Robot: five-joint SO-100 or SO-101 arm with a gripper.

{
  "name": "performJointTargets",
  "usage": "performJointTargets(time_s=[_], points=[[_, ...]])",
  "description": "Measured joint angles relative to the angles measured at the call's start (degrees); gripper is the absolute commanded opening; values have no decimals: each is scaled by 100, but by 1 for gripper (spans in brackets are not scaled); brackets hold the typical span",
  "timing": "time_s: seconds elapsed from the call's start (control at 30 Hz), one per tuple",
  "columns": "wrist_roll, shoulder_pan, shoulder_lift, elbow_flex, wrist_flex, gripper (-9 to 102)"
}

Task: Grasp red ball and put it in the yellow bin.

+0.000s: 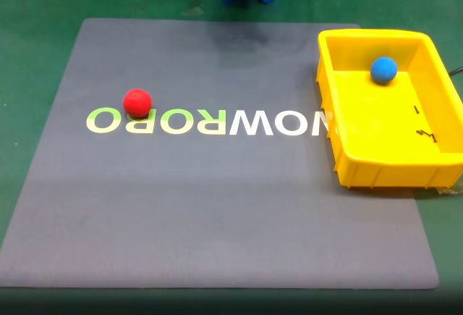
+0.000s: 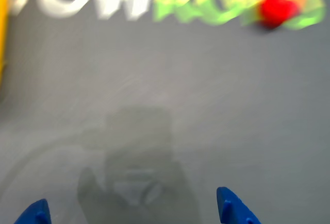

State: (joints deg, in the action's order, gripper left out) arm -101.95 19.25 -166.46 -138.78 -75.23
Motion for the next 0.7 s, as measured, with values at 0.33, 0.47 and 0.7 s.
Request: performJointTargets(time_s=[0.33,0.47,0.7], points=[[-299,1450,3630,1195,2505,36],[-299,1600,4816,1696,2892,36],[-299,1626,5994,2496,2988,36]])
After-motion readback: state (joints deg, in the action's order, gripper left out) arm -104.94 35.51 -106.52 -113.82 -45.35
